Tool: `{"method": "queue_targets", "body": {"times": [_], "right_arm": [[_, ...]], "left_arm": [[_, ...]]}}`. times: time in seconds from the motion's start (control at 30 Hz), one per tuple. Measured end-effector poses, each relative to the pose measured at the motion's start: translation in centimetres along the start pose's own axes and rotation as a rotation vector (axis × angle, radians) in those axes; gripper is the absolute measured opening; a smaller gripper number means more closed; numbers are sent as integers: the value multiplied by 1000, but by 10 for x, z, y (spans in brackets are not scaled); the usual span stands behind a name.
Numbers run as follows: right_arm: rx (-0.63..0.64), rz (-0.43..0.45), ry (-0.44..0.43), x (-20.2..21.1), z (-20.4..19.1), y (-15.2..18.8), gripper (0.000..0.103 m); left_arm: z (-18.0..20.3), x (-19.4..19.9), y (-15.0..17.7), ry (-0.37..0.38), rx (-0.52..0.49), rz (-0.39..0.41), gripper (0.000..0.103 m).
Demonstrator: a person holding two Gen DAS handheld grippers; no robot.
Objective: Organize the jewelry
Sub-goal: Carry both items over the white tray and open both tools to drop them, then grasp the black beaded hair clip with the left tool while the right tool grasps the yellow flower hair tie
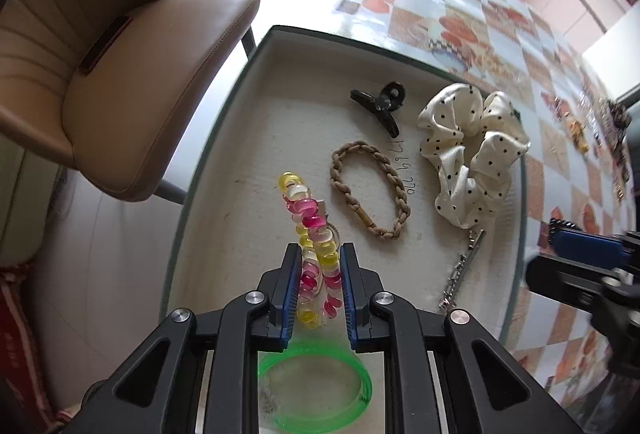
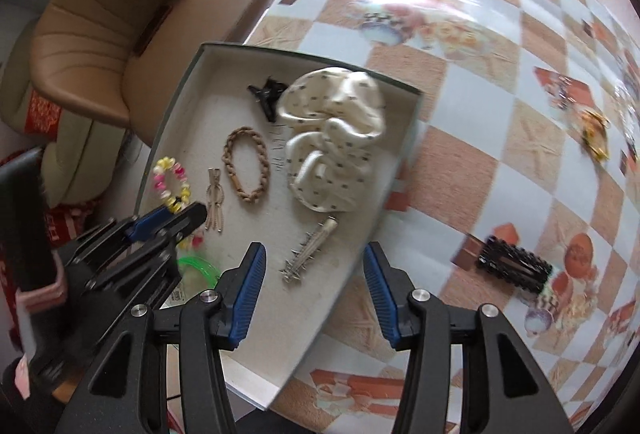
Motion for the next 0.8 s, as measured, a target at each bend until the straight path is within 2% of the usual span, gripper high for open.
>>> {"method": "queue_targets", "body": {"times": [0.03,0.13,0.27,0.43,0.47,0.5,0.53,0.57,0.63,0.8], "right_arm": [[-10,4,1,3,4,2,55],[-30,14,3,9,11,6,55],[-56,24,6,19,22,11,56],[-76,39,9,24,30,11,65],[-81,43,11,25,32,11,67],[-87,48,13,28,36,11,70],[-94,52,12,29,38,10,73],[-101,59,13,31,42,10,75],[-115,72,16,37,49,10,80],[-158,106,35,55,78,8,83]], "left_arm": [[2,-2,0,-7,-8,-8,23],[5,-7,1,-43,-19,-17,60],[7,-7,2,-78,-41,-12,60],[9,-4,3,-98,-41,-19,60],[9,-3,3,-102,-40,-18,65],[10,-1,4,-106,-38,-16,76],[10,2,3,-115,-35,-7,96],[13,7,3,-128,-33,11,101],[15,15,3,-134,-43,23,101],[27,32,-2,-128,-61,36,101]]}}
Point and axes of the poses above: each gripper's, at about its wrist camera, not at the fingertips, and x roughly against the way its jaws point, z to its right, y to its underside, the point moved 7 cm from there along -x, roughly the way its jaws point, and after that the axes turned 10 degrees about -y, right-handed, at the moved point
